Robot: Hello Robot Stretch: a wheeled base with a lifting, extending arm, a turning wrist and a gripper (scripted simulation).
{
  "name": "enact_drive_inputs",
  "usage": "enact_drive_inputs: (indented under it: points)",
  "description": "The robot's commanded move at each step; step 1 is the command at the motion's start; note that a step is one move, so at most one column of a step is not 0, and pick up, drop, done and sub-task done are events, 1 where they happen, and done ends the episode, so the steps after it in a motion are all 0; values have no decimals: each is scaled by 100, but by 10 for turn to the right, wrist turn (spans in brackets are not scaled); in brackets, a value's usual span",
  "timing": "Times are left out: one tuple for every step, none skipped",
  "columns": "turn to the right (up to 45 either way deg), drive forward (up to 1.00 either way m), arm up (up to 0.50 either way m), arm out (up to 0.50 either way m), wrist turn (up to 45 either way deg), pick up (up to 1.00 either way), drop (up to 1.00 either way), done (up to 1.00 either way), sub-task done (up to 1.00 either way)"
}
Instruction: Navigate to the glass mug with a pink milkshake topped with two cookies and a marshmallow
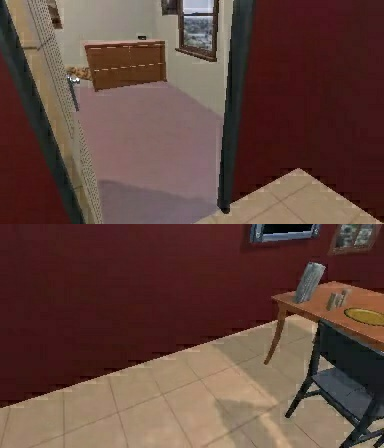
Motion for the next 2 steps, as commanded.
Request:
enact_drive_inputs:
  points:
    - [-30,0,0,0,0,0,0,0,0]
    - [0,70,0,0,0,0,0,0,0]
